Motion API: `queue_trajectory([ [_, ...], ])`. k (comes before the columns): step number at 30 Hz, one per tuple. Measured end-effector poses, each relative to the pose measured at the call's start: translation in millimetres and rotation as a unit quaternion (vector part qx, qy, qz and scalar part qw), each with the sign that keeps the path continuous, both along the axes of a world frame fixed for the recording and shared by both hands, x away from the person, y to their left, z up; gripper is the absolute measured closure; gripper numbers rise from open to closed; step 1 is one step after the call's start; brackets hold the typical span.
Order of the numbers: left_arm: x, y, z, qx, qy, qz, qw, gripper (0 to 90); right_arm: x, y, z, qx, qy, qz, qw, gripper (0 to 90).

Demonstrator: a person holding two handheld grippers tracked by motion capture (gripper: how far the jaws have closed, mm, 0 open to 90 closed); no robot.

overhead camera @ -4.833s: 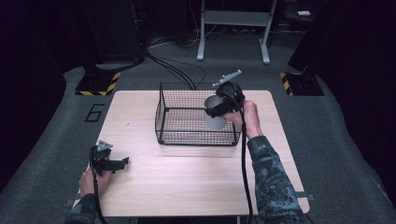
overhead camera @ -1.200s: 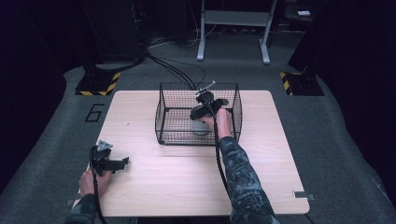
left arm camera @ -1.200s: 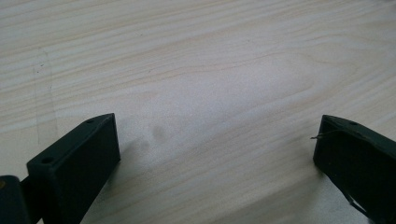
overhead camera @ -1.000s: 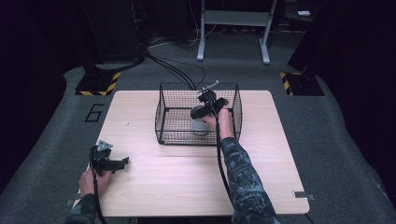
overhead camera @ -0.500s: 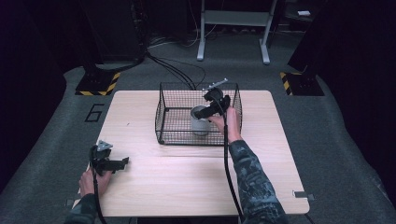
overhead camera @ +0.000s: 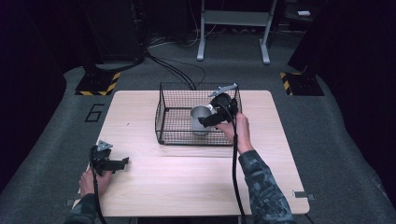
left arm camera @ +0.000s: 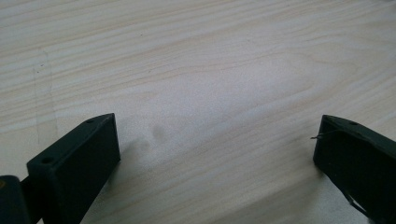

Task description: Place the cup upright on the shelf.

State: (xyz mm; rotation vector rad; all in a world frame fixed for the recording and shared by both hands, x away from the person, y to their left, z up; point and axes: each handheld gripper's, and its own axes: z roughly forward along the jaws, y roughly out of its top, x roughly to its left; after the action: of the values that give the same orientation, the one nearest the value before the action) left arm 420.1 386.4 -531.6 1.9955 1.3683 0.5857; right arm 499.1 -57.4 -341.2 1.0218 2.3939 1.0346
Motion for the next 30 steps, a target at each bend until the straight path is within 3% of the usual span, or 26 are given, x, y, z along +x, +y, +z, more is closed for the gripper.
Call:
queue_trajectory([
  [8, 0.3, 0.6, 0.2, 0.004, 0.000, -0.003, 1.0000, 0.4, -36.8, -21.0, 3.3, -0.002, -0.020, 0.003, 0.9998, 0.0],
  [15, 0.3, 0.6, 0.2, 0.004, 0.000, -0.003, 1.0000, 0.4, -59.2, -46.9, -3.2, -0.001, -0.021, -0.021, 0.9996, 0.0],
  [25, 0.3, 0.6, 0.3, 0.004, 0.000, -0.003, 1.0000, 0.4, -77.3, -87.2, -29.2, 0.000, -0.022, -0.058, 0.9981, 0.0],
  [26, 0.3, 0.6, 0.2, 0.004, -0.001, -0.003, 1.0000, 0.4, -83.1, -96.2, -37.9, 0.007, -0.016, -0.074, 0.9971, 0.0],
  [30, 0.3, 0.6, 0.2, 0.004, 0.000, -0.003, 1.0000, 0.4, -90.5, -112.5, -55.6, 0.004, -0.013, -0.092, 0.9957, 0.0],
])
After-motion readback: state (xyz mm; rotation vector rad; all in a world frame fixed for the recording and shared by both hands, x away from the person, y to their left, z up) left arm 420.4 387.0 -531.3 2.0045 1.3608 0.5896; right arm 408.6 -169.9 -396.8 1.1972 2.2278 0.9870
